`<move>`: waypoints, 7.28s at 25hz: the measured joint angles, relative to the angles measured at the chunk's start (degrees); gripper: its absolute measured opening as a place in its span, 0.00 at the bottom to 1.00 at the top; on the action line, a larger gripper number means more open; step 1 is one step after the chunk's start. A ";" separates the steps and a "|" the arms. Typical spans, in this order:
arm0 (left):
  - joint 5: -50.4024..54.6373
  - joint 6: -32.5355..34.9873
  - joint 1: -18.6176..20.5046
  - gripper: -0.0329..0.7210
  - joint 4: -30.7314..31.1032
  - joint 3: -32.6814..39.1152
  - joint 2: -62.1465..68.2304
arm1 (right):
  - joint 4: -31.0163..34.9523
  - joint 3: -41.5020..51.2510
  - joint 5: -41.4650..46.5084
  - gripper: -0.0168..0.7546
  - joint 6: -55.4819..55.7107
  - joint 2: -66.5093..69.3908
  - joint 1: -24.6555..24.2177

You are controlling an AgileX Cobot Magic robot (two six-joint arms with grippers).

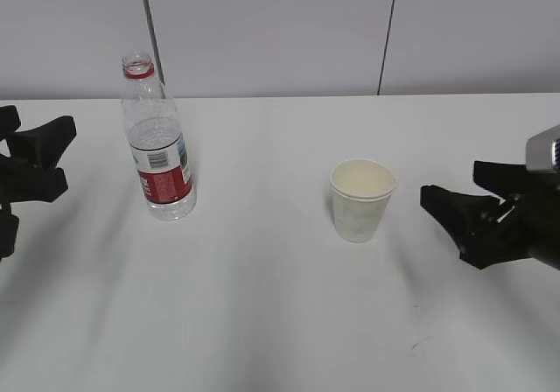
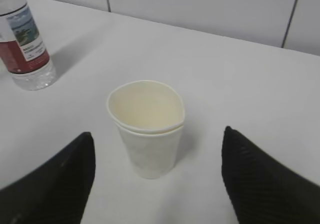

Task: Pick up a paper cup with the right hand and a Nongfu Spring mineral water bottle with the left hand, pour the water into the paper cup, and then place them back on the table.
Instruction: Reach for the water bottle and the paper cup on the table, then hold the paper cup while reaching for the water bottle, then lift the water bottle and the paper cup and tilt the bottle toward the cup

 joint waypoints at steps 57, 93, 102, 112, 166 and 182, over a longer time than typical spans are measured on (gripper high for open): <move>0.51 0.00 0.00 0.62 0.00 0.00 0.06 | -1.83 -15.85 -20.21 0.86 -0.50 38.07 0.00; 3.16 -0.35 0.00 0.62 2.51 0.00 0.10 | -9.76 -24.98 -20.44 0.69 0.35 44.03 0.00; -3.60 -1.45 0.00 0.73 5.82 -0.05 7.21 | -6.16 -24.98 -20.44 0.68 0.35 44.03 0.00; -13.65 -1.45 -0.40 0.75 6.29 -4.75 25.94 | -6.16 -24.98 -20.44 0.68 0.35 44.03 0.00; 0.71 8.86 -2.77 0.57 12.17 -26.31 34.33 | -21.50 -28.24 -18.93 0.68 5.94 43.20 3.57; 13.45 27.13 -2.77 0.57 13.49 -26.21 25.34 | -26.13 -34.91 -13.34 0.68 14.35 39.74 9.81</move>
